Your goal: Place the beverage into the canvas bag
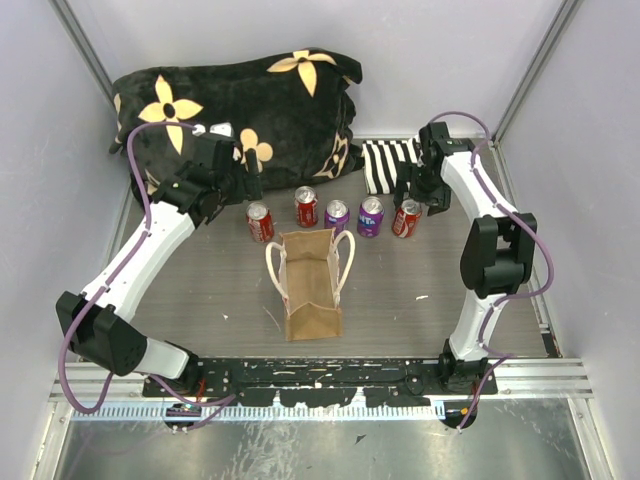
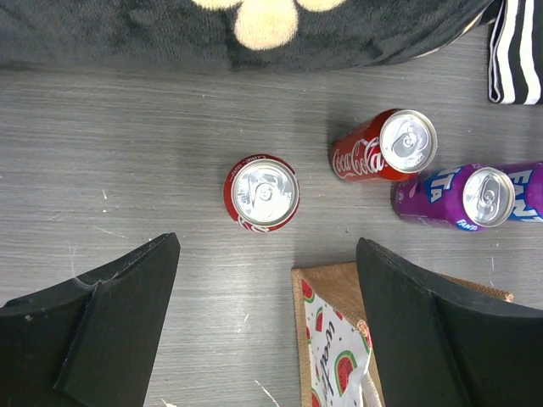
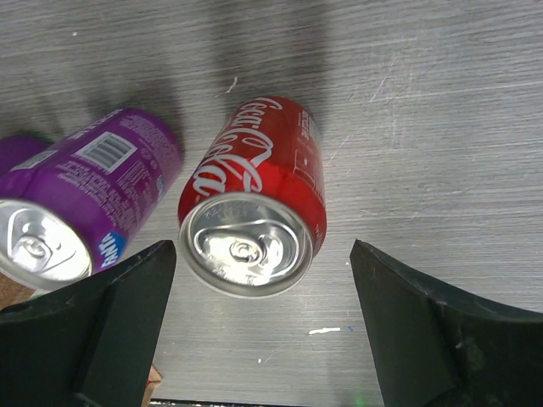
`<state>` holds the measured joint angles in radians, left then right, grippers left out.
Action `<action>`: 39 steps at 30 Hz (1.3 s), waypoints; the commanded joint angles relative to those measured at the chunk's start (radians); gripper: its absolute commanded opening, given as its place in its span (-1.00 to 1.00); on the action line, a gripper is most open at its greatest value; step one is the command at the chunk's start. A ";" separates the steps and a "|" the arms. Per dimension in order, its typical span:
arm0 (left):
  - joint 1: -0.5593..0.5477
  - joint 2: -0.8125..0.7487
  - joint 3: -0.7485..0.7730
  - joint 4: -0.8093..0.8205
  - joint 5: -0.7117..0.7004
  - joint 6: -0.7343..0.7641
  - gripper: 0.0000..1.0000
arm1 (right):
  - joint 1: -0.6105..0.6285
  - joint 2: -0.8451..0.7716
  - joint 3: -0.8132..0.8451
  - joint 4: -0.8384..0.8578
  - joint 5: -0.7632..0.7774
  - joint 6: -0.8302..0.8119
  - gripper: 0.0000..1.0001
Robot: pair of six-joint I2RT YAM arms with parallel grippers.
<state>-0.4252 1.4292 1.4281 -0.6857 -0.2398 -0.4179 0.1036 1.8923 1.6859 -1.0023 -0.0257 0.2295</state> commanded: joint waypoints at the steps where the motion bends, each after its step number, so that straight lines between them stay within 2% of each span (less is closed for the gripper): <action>1: 0.009 -0.033 -0.021 0.017 0.015 -0.008 0.84 | 0.005 0.014 0.044 0.022 0.029 -0.021 0.78; 5: 0.014 -0.032 -0.024 0.017 0.017 -0.012 0.84 | 0.008 0.023 0.049 0.027 0.048 -0.022 0.67; 9: 0.018 -0.032 -0.030 0.017 0.021 -0.016 0.84 | 0.010 0.026 0.049 0.027 0.047 -0.025 0.45; 10: 0.018 -0.031 -0.029 0.017 0.023 -0.016 0.84 | 0.009 0.027 0.047 0.026 0.046 -0.024 0.36; 14: 0.021 -0.031 -0.036 0.017 0.025 -0.020 0.83 | 0.010 0.031 0.051 0.014 0.046 -0.025 -0.33; 17: 0.023 -0.031 -0.037 0.017 0.030 -0.022 0.83 | 0.011 0.030 0.049 0.009 0.046 -0.023 -0.72; 19: 0.022 -0.031 -0.037 0.017 0.032 -0.024 0.83 | 0.011 0.028 0.050 0.008 0.047 -0.022 -0.86; 20: 0.023 -0.030 -0.036 0.017 0.033 -0.024 0.83 | 0.010 0.026 0.052 0.007 0.046 -0.021 -0.87; 22: 0.025 -0.031 -0.037 0.018 0.035 -0.024 0.83 | 0.009 0.023 0.054 0.007 0.046 -0.018 -0.84; 23: 0.025 -0.031 -0.038 0.018 0.036 -0.025 0.83 | 0.010 0.024 0.055 0.007 0.046 -0.018 -0.73; 25: 0.025 -0.029 -0.040 0.020 0.041 -0.025 0.83 | 0.010 0.032 0.053 0.003 0.044 -0.023 -0.20; 26: 0.025 -0.028 -0.040 0.020 0.044 -0.026 0.83 | 0.010 0.038 0.050 -0.003 0.045 -0.026 0.00; 28: 0.025 -0.028 -0.042 0.021 0.047 -0.028 0.83 | 0.010 0.047 0.041 -0.004 0.044 -0.031 0.24; 31: 0.025 -0.028 -0.043 0.023 0.052 -0.028 0.83 | 0.011 0.049 0.023 0.012 0.043 -0.031 0.35; 39: 0.026 -0.028 -0.048 0.025 0.062 -0.030 0.83 | 0.010 0.070 0.045 0.020 0.043 -0.027 0.46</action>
<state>-0.4061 1.4239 1.3979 -0.6849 -0.1921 -0.4431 0.1123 1.9362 1.6997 -0.9947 -0.0044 0.2123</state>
